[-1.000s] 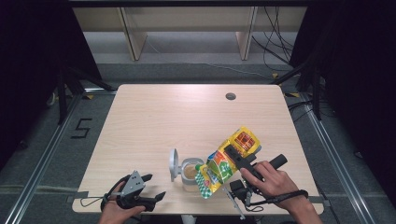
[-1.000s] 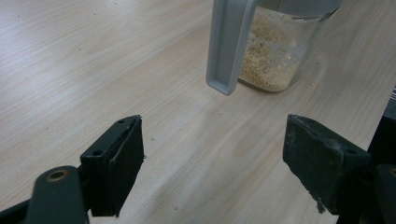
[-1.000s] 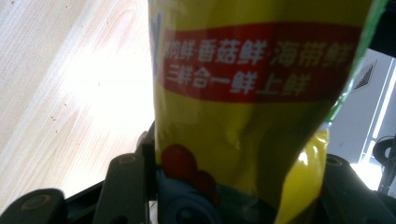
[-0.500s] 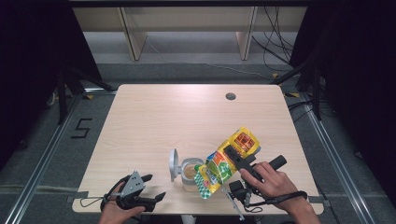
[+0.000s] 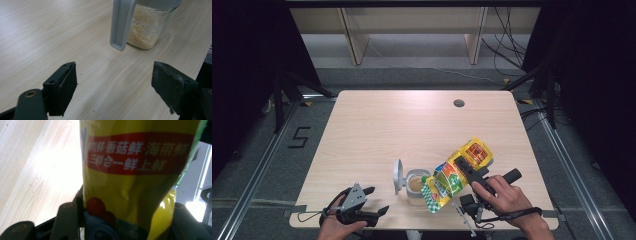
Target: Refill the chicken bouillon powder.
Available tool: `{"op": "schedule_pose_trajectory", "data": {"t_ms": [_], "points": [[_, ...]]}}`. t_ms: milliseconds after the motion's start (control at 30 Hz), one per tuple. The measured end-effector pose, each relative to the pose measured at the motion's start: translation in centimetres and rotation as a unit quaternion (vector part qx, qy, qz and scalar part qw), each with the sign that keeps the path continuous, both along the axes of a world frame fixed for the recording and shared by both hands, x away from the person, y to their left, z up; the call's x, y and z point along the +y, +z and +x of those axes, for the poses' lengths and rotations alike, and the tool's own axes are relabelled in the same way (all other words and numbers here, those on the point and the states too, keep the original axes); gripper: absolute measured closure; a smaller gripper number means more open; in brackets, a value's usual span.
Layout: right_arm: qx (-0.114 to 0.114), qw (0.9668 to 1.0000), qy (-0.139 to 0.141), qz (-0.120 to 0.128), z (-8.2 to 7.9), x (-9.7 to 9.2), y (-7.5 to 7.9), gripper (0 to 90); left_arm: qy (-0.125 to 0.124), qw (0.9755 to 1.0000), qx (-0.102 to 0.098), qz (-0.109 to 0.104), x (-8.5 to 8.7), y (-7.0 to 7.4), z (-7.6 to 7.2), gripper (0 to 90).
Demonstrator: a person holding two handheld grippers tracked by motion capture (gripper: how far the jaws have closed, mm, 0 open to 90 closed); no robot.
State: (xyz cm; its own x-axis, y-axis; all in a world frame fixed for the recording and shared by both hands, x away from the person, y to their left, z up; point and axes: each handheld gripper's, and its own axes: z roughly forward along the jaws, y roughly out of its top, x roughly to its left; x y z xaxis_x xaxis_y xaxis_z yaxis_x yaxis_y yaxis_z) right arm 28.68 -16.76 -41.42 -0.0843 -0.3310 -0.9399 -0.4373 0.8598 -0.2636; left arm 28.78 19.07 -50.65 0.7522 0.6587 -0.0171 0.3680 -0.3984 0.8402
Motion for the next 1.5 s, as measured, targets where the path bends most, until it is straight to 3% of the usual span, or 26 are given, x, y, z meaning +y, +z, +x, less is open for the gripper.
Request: {"op": "schedule_pose_trajectory", "data": {"t_ms": [33, 67, 100, 200, 233, 267, 300, 400, 433, 467, 600, 667, 700, 733, 767, 967, 1100, 1167, 1500], "points": [[0.003, 1.0000, -0.005, -0.002, -0.03, -0.04, 0.00, 51.7, 0.000, 1.0000, 0.000, 0.000, 0.00, 0.00, 0.00, 20.1], [-0.004, 0.9999, 0.007, -0.010, 0.12, 0.04, 0.15, 51.7, 0.000, 1.0000, 0.000, 0.000, -0.01, -0.03, 0.01, 20.1], [0.003, 0.9999, -0.004, 0.009, 0.07, -0.22, -0.21, 51.7, -0.002, 1.0000, 0.000, 0.005, 0.05, -0.02, 0.04, 20.1], [0.001, 1.0000, -0.001, 0.010, 0.04, -0.22, -0.26, 51.7, -0.004, 1.0000, 0.003, 0.004, 0.02, -0.06, 0.07, 20.1], [0.008, 0.9997, -0.009, 0.022, -0.05, -0.30, -0.47, 51.8, -0.002, 1.0000, 0.002, 0.003, -0.01, -0.09, 0.06, 20.1], [-0.006, 0.9998, 0.013, -0.010, 0.09, -0.16, -0.04, 51.8, 0.006, 0.9999, 0.012, -0.001, -0.09, -0.16, -0.04, 20.1], [0.003, 0.9999, -0.002, 0.011, -0.11, -0.24, -0.38, 51.8, 0.006, 0.9999, 0.012, -0.001, -0.10, -0.16, -0.04, 20.1], [0.000, 0.9999, 0.003, 0.016, -0.14, -0.27, -0.39, 51.8, 0.006, 0.9999, 0.012, -0.002, -0.14, -0.16, -0.06, 20.1], [0.005, 0.9996, -0.008, 0.027, -0.27, -0.38, -0.57, 51.8, 0.006, 0.9999, 0.012, -0.002, -0.14, -0.17, -0.06, 20.1], [-0.001, 0.9999, 0.003, 0.014, -0.14, -0.24, -0.37, 51.9, 0.006, 0.9999, 0.012, -0.001, -0.10, -0.16, -0.04, 20.1], [0.007, 0.9996, -0.010, 0.024, -0.22, -0.32, -0.60, 51.8, 0.004, 0.9999, 0.011, 0.000, -0.01, -0.11, 0.00, 20.1], [0.002, 1.0000, -0.004, 0.001, -0.19, -0.20, -0.25, 51.9, 0.003, 0.9999, 0.010, 0.001, 0.00, -0.08, 0.00, 20.1], [0.004, 1.0000, -0.004, 0.005, -0.21, -0.17, -0.34, 51.9, 0.003, 0.9999, 0.011, -0.001, -0.03, -0.09, -0.02, 20.1], [-0.006, 0.9999, 0.012, -0.009, -0.07, -0.03, -0.13, 51.9, 0.003, 0.9999, 0.010, 0.000, -0.02, -0.09, 0.00, 20.1], [0.002, 1.0000, 0.000, 0.002, -0.20, -0.10, -0.32, 51.9, 0.003, 0.9999, 0.011, -0.002, -0.05, -0.10, -0.02, 20.1], [0.004, 0.9999, -0.002, -0.015, -0.08, 0.19, -0.17, 51.9, 0.004, 0.9999, 0.012, -0.003, -0.03, -0.11, -0.02, 20.1], [0.005, 0.9998, 0.001, -0.018, 0.00, 0.33, -0.14, 51.9, 0.001, 1.0000, -0.003, 0.004, 0.00, -0.09, 0.09, 20.1], [0.002, 0.9999, 0.004, -0.017, 0.09, 0.36, -0.14, 51.9, 0.007, 0.9999, 0.010, -0.004, -0.07, -0.12, -0.06, 20.1], [0.006, 0.9996, 0.000, -0.027, 0.24, 0.51, -0.07, 52.0, 0.010, 0.9999, 0.008, -0.006, -0.08, -0.13, -0.05, 20.1]]}}
